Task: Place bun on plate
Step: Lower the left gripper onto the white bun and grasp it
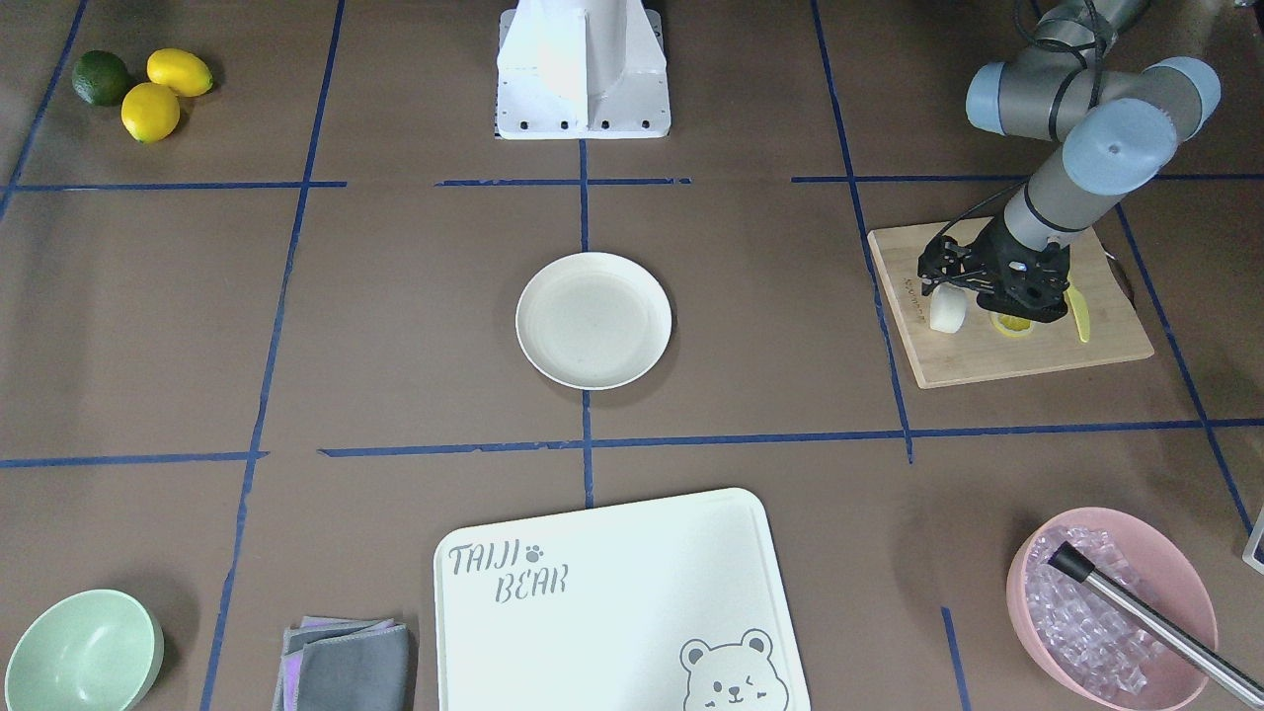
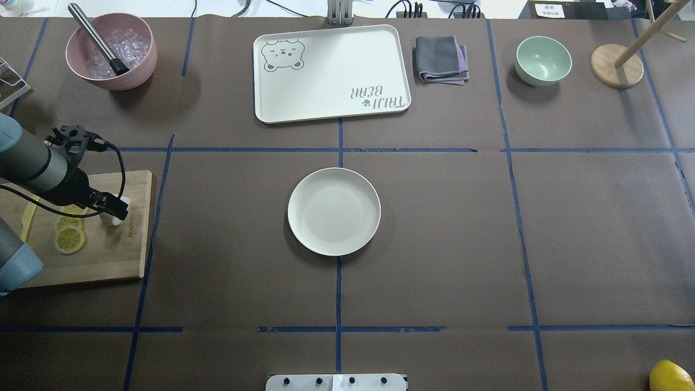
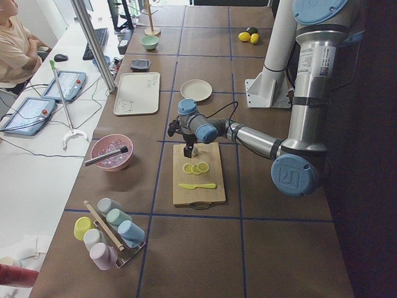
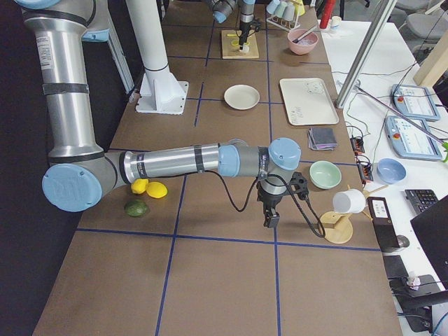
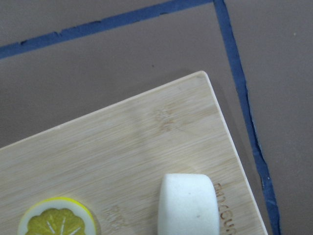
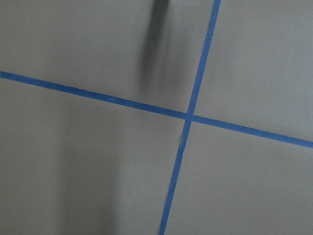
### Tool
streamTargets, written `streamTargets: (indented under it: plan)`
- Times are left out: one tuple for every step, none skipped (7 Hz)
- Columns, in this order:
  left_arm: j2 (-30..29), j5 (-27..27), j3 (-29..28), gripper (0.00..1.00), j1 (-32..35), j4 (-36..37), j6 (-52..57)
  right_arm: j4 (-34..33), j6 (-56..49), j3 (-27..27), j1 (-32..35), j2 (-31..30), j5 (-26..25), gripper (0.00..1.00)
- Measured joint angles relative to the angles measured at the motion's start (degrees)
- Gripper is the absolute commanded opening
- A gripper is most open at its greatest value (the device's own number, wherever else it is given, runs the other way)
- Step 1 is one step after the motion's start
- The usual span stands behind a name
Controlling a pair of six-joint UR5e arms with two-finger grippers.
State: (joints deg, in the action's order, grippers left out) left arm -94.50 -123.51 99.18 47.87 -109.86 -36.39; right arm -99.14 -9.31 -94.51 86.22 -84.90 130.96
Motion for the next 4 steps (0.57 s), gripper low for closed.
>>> streamTargets:
  plan:
    - [-0.79, -0.03, -0.93, 0.59, -0.12, 0.0, -0.03, 0.0, 0.0, 0.01, 0.0, 0.0, 0.0, 1.0]
    - [-1.57, -0.03, -1.74, 0.38, -0.21, 0.01, -0.03, 0.0, 0.0, 0.02, 0.0, 0.0, 0.0, 1.0]
    - [-2.08, 0.0, -2.13, 0.35, -0.27, 0.05, -0.06, 0.0, 0.0, 0.02, 0.0, 0.0, 0.02, 1.0]
    - [-2.34, 0.02, -2.26, 0.31, -0.29, 0.08, -0.1, 0.0, 0.0, 0.02, 0.0, 0.0, 0.06, 1.0]
